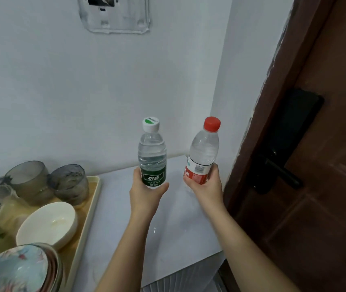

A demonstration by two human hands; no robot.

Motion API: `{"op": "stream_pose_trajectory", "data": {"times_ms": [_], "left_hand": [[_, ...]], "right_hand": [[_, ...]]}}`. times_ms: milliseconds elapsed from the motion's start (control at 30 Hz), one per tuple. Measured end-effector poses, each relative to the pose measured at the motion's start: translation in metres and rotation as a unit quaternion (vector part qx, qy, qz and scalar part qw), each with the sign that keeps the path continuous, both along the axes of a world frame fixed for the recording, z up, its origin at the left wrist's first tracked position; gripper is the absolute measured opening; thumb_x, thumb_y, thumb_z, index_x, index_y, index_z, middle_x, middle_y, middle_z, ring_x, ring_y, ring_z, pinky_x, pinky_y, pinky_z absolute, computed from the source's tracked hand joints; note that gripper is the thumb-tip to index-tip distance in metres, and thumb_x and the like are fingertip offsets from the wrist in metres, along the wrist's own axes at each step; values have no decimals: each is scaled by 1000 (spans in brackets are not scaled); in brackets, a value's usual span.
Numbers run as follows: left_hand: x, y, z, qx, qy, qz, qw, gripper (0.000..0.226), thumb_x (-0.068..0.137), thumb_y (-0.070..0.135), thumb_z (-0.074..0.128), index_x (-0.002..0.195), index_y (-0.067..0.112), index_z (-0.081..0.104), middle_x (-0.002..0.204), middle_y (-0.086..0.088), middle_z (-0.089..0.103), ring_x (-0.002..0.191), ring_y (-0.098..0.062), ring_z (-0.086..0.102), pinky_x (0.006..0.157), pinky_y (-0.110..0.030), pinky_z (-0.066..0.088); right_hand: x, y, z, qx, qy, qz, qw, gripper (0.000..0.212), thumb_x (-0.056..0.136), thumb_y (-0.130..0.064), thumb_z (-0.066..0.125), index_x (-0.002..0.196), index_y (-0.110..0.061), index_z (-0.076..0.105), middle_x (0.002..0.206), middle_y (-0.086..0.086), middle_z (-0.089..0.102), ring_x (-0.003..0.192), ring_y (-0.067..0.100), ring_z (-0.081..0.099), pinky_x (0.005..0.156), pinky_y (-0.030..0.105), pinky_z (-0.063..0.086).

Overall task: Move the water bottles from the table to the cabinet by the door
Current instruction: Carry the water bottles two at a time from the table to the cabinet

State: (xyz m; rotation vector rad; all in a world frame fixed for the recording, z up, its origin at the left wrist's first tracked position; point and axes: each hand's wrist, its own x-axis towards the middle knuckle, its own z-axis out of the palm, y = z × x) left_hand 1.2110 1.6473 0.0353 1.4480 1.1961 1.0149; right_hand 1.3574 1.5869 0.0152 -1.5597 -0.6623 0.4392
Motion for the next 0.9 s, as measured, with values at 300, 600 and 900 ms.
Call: {"op": "stream_pose_trajectory", "data": {"times_ms": [300,600,900], "left_hand": [[16,14,-32,-16,35,4,999,58,69,9,80,117,22,48,99,8,65,83,0,60,63,-13,42],[26,23,-47,-9,29,0,1000,61,71,12,81,120,24,47,101,10,64,89,-4,61,67,-12,42],[17,39,-51,67,170,-46,982,64,66,17,87,119,16,52,108,3,44,94,-6,44,76,-15,31]], "right_hand": [[13,22,-30,-52,-20,26,998,61,68,-12,85,115,-27,48,101,-11,65,93,13,66,81,31,54],[22,32,-36,-47,-23,51,997,63,69,-11,84,117,-28,48,105,-12,65,94,6,65,75,14,47],[35,26,-42,-104,-120,65,985,75,67,-15,88,131,-17,49,116,-6,52,103,10,56,87,20,44]]}}
